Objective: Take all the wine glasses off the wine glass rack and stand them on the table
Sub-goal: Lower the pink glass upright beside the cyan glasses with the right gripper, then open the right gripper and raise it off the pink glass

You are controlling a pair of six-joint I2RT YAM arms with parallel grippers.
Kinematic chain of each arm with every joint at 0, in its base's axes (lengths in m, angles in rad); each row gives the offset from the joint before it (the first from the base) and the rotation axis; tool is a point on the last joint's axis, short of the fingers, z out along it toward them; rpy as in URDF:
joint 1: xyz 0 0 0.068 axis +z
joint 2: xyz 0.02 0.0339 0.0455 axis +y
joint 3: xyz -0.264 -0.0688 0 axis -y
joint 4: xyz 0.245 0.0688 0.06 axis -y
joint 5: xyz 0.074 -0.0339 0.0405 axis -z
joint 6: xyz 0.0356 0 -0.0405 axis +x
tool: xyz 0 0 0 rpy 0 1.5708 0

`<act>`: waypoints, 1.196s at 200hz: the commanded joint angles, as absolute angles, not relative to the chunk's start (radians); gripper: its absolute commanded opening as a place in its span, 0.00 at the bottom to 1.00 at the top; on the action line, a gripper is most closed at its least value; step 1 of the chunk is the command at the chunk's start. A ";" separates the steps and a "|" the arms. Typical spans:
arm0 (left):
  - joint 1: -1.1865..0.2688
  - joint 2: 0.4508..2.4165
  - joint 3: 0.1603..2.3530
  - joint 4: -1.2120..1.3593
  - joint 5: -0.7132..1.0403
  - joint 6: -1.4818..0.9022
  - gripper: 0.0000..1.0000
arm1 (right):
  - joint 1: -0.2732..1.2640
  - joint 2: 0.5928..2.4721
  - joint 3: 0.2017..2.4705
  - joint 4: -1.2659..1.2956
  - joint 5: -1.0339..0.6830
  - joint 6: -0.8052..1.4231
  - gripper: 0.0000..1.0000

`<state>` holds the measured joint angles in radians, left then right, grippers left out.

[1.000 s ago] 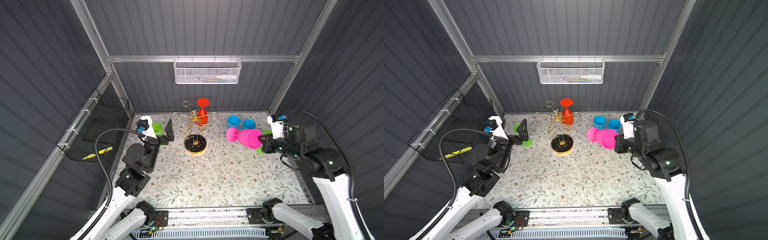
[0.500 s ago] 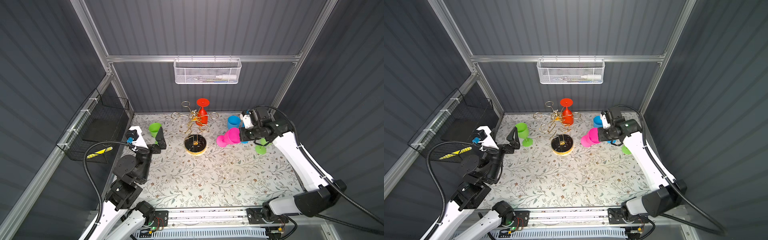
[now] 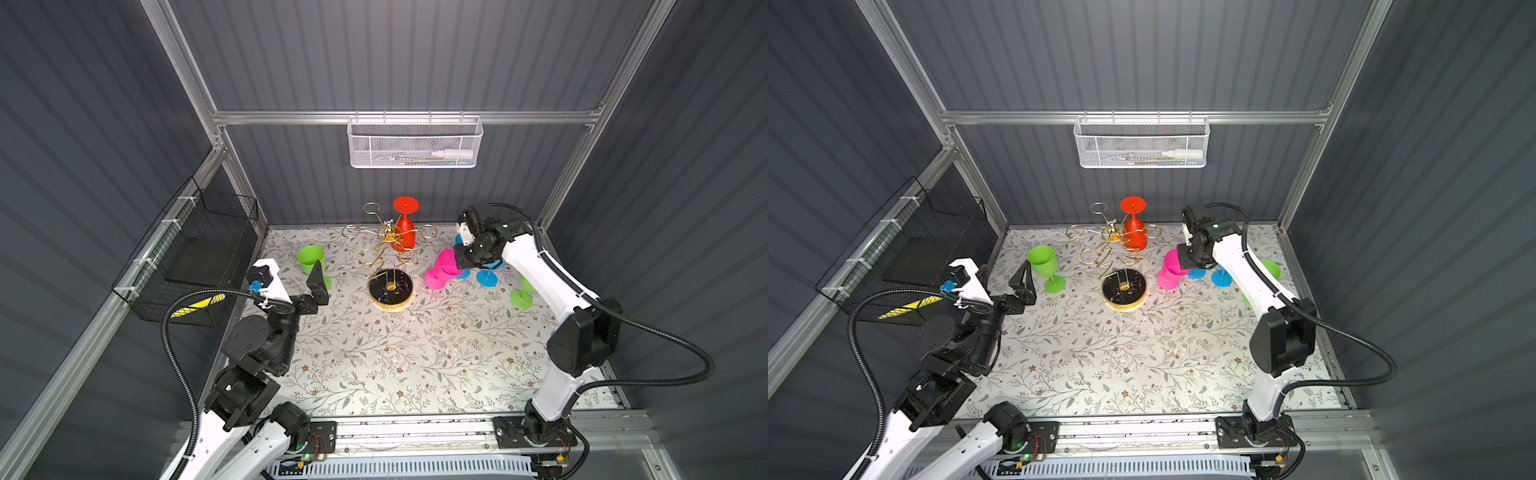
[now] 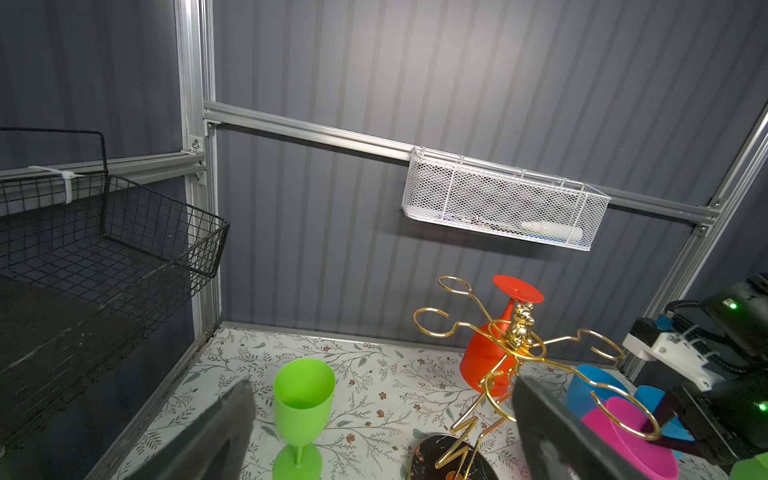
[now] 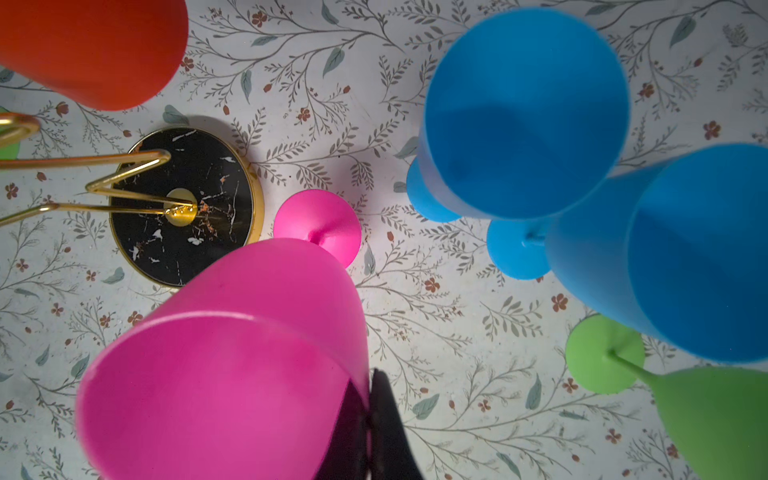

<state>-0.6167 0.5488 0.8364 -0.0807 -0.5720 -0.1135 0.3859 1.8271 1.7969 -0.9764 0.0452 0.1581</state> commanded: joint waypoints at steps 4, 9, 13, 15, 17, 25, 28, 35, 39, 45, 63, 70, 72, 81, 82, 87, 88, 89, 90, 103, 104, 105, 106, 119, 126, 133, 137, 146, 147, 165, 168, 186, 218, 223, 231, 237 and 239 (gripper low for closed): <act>-0.614 0.533 0.838 -0.096 -0.598 -0.124 0.98 | 0.401 1.880 1.858 -1.015 0.091 0.140 0.00; -0.615 0.532 0.840 -0.098 -0.599 -0.122 0.98 | 0.402 1.891 1.864 -1.015 0.089 0.138 0.00; -0.615 0.531 0.841 -0.100 -0.601 -0.120 0.98 | 0.403 1.895 1.869 -1.013 0.088 0.140 0.00; -0.615 0.531 0.841 -0.101 -0.601 -0.119 0.98 | 0.403 1.899 1.870 -1.012 0.087 0.140 0.00; -0.615 0.531 0.841 -0.102 -0.602 -0.119 0.98 | 0.403 1.901 1.871 -1.012 0.087 0.140 0.00; -0.615 0.529 0.843 -0.106 -0.605 -0.117 0.98 | 0.403 1.911 1.876 -1.007 0.087 0.139 0.00; -0.615 0.530 0.842 -0.107 -0.604 -0.116 0.98 | 0.403 1.915 1.878 -1.007 0.089 0.139 0.00; -0.615 0.528 0.845 -0.110 -0.607 -0.114 0.98 | 0.403 1.925 1.884 -1.010 0.093 0.137 0.01; -0.615 0.527 0.844 -0.110 -0.607 -0.114 0.98 | 0.403 1.930 1.889 -1.012 0.095 0.137 0.01; -0.615 0.526 0.846 -0.112 -0.609 -0.112 0.98 | 0.403 1.938 1.895 -1.014 0.096 0.136 0.02; -0.615 0.525 0.847 -0.115 -0.612 -0.108 0.98 | 0.403 1.954 1.903 -1.014 0.098 0.135 0.05; -0.615 0.525 0.847 -0.116 -0.612 -0.107 0.98 | 0.403 1.956 1.902 -1.011 0.095 0.136 0.05; -0.615 0.525 0.847 -0.117 -0.612 -0.106 0.98 | 0.403 1.957 1.902 -1.010 0.096 0.136 0.06; -0.615 0.525 0.848 -0.118 -0.614 -0.106 0.98 | 0.403 1.960 1.902 -1.007 0.092 0.136 0.06; -0.615 0.525 0.847 -0.118 -0.614 -0.106 0.98 | 0.403 1.960 1.902 -1.007 0.091 0.135 0.06; -0.615 0.526 0.847 -0.118 -0.614 -0.107 0.98 | 0.403 1.962 1.903 -1.008 0.090 0.136 0.06; -0.615 0.526 0.848 -0.118 -0.614 -0.105 0.98 | 0.402 1.962 1.903 -1.008 0.090 0.136 0.06; -0.615 0.526 0.847 -0.118 -0.614 -0.105 0.98 | 0.403 1.962 1.904 -1.007 0.089 0.136 0.06; -0.615 0.526 0.847 -0.118 -0.614 -0.105 0.98 | 0.403 1.962 1.904 -1.007 0.089 0.136 0.06; -0.615 0.528 0.848 -0.118 -0.614 -0.101 0.98 | 0.403 1.963 1.904 -1.004 0.083 0.136 0.09; -0.615 0.528 0.848 -0.118 -0.614 -0.101 0.98 | 0.403 1.962 1.904 -1.004 0.083 0.136 0.10; -0.615 0.528 0.849 -0.118 -0.614 -0.100 0.98 | 0.403 1.962 1.904 -1.004 0.083 0.135 0.10; -0.615 0.529 0.850 -0.118 -0.614 -0.101 0.98 | 0.403 1.962 1.904 -1.005 0.083 0.136 0.11; -0.615 0.532 0.853 -0.117 -0.615 -0.100 0.98 | 0.402 1.958 1.904 -1.001 0.076 0.136 0.14; -0.615 0.534 0.853 -0.114 -0.615 -0.097 0.98 | 0.402 1.955 1.904 -0.999 0.066 0.136 0.16; -0.615 0.536 0.853 -0.114 -0.615 -0.096 0.98 | 0.400 1.949 1.904 -0.994 0.058 0.139 0.19; -0.615 0.535 0.853 -0.115 -0.615 -0.095 0.98 | 0.400 1.946 1.902 -0.993 0.053 0.140 0.19; -0.615 0.537 0.854 -0.115 -0.617 -0.094 0.98 | 0.400 1.938 1.901 -0.988 0.049 0.140 0.20; -0.615 0.537 0.853 -0.114 -0.618 -0.094 0.98 | 0.400 1.936 1.901 -0.988 0.049 0.140 0.20; -0.614 0.534 0.853 -0.112 -0.623 -0.094 0.98 | 0.397 1.910 1.899 -0.984 0.035 0.139 0.22; -0.615 0.534 0.853 -0.112 -0.623 -0.093 0.98 | 0.397 1.903 1.898 -0.981 0.031 0.140 0.23; -0.615 0.530 0.851 -0.110 -0.625 -0.091 0.98 | 0.378 1.859 1.890 -0.967 -0.010 0.147 0.25; -0.614 0.528 0.849 -0.107 -0.634 -0.085 0.99 | 0.308 1.743 1.833 -0.901 -0.112 0.179 0.26; -0.615 0.527 0.848 -0.106 -0.634 -0.085 0.98 | 0.293 1.723 1.820 -0.881 -0.139 0.192 0.27; -0.615 0.526 0.847 -0.105 -0.634 -0.086 0.98 | 0.268 1.691 1.794 -0.842 -0.208 0.216 0.27; -0.615 0.526 0.846 -0.104 -0.634 -0.087 0.99 | 0.248 1.667 1.771 -0.801 -0.264 0.239 0.27; -0.615 0.526 0.845 -0.103 -0.634 -0.087 0.99 | 0.241 1.660 1.764 -0.789 -0.282 0.247 0.27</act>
<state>-0.6163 0.5365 0.8364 -0.1127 -0.6113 -0.1051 0.3035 1.7386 1.8248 -0.9020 -0.0948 0.1738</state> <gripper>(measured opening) 0.985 0.268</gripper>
